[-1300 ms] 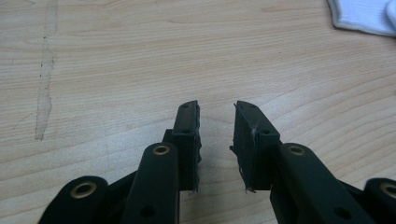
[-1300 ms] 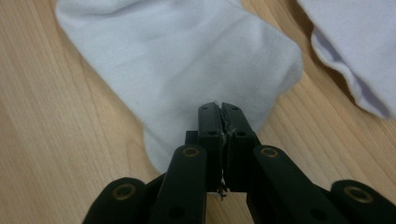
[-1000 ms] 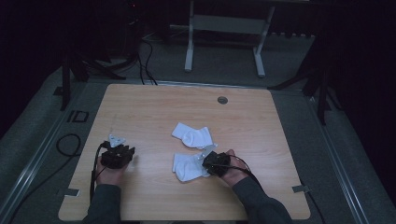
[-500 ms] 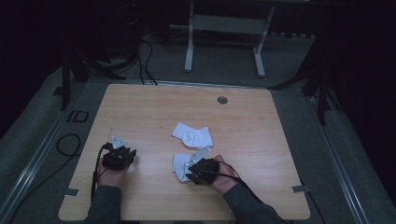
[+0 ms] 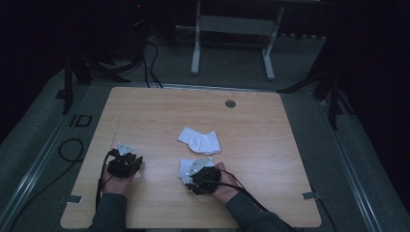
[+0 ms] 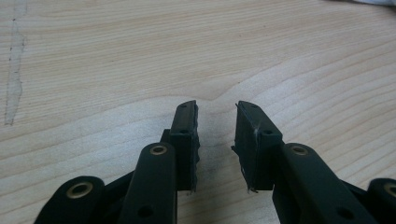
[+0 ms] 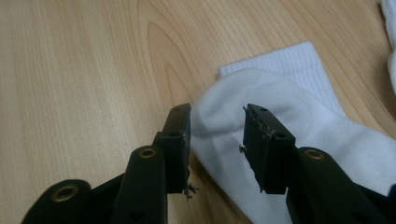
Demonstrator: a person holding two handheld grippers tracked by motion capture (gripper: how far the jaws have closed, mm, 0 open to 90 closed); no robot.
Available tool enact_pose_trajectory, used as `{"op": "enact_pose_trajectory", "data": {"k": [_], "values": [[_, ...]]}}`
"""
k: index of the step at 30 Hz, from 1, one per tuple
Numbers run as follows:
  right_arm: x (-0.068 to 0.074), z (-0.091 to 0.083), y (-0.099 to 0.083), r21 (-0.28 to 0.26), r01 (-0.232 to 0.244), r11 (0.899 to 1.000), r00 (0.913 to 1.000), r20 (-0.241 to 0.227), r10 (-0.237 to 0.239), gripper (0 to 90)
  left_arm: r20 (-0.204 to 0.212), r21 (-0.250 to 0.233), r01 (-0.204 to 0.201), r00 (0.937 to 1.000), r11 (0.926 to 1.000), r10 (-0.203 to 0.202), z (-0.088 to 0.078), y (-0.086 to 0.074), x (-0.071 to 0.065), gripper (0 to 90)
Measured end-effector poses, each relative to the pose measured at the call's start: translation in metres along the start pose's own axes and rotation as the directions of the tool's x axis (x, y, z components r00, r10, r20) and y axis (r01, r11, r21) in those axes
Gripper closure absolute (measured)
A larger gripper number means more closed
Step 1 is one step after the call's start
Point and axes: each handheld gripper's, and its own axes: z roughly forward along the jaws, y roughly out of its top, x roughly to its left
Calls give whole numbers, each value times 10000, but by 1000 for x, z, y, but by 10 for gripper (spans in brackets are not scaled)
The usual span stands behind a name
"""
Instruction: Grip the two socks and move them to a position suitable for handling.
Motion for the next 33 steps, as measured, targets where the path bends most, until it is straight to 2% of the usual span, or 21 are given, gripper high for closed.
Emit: {"op": "enact_pose_trajectory", "data": {"k": [6, 11, 14, 18, 22, 24, 27, 33], "values": [[7, 7, 12, 307, 533, 9981, 9985, 85, -536, 594, -14, -98, 33, 10000, 9999, -33, 0, 0, -1, 690], [2, 20, 16, 485, 370, 9981, 9993, -43, -368, 597, -19, -77, 41, 10000, 10000, -41, -1, 0, 0, 689], [1, 24, 15, 589, 243, 9980, 9997, 25, -244, 686, -22, -87, 3, 10000, 10000, -3, -1, 0, 0, 689], [-4, 20, 15, 585, 79, 9983, 9996, 282, -96, 825, -45, -110, -67, 10000, 9999, 66, 0, 1, -1, 689], [-10, 9, 15, 351, -46, 9994, 9988, 492, 29, 863, -2, -109, -104, 9999, 9999, 104, 0, 2, -2, 689], [-14, 0, 17, 88, -197, 9998, 9984, 529, 192, 862, 13, -84, -92, 10000, 9999, 92, 0, 2, -1, 687], [-21, -18, 16, -81, -282, 9996, 9960, 848, 288, 861, 1, -81, -60, 10000, 9999, 60, -1, 2, -1, 687], [-43, -54, 7, -380, -726, 9966, 9816, 1742, 782, 860, -26, -137, 23, 10000, 9999, -23, -2, 1, 1, 687]]}}
